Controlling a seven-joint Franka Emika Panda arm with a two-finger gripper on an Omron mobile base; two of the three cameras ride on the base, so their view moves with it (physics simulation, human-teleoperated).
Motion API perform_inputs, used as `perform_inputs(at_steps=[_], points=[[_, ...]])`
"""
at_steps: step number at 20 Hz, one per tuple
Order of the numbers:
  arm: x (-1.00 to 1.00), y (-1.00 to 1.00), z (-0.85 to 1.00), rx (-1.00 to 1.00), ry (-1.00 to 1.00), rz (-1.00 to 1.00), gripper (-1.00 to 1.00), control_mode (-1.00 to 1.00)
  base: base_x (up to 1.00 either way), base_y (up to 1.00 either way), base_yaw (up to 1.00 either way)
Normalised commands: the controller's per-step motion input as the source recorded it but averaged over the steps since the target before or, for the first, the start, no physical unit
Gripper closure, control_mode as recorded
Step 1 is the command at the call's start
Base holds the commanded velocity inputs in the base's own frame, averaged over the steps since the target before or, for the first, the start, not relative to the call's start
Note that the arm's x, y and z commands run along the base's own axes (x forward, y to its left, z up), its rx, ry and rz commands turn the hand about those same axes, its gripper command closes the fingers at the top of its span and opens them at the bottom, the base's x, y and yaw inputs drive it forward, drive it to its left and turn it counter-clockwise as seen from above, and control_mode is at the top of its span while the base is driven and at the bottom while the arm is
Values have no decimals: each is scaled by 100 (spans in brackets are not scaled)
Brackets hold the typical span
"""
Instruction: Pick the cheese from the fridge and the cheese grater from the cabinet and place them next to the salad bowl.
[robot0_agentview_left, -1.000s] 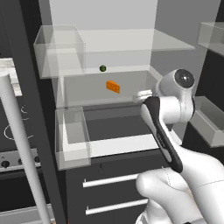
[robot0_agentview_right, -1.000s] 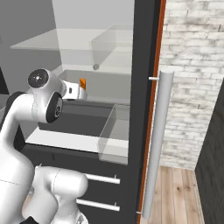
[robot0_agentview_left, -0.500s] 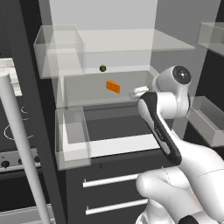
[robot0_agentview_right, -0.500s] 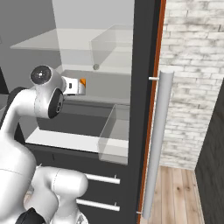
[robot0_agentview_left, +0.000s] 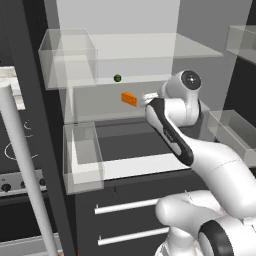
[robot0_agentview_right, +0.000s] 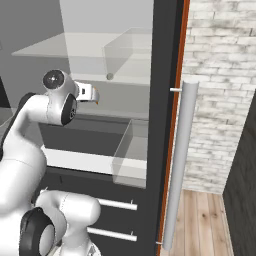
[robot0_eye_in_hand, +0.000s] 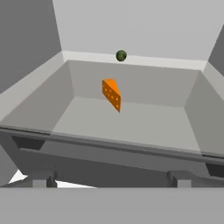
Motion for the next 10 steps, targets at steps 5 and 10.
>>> perform_inputs(at_steps=[5, 10], points=[[47, 0, -4, 0, 0, 0, -100, -100, 0, 0, 0], [33, 0, -17, 0, 0, 0, -100, -100, 0, 0, 0]])
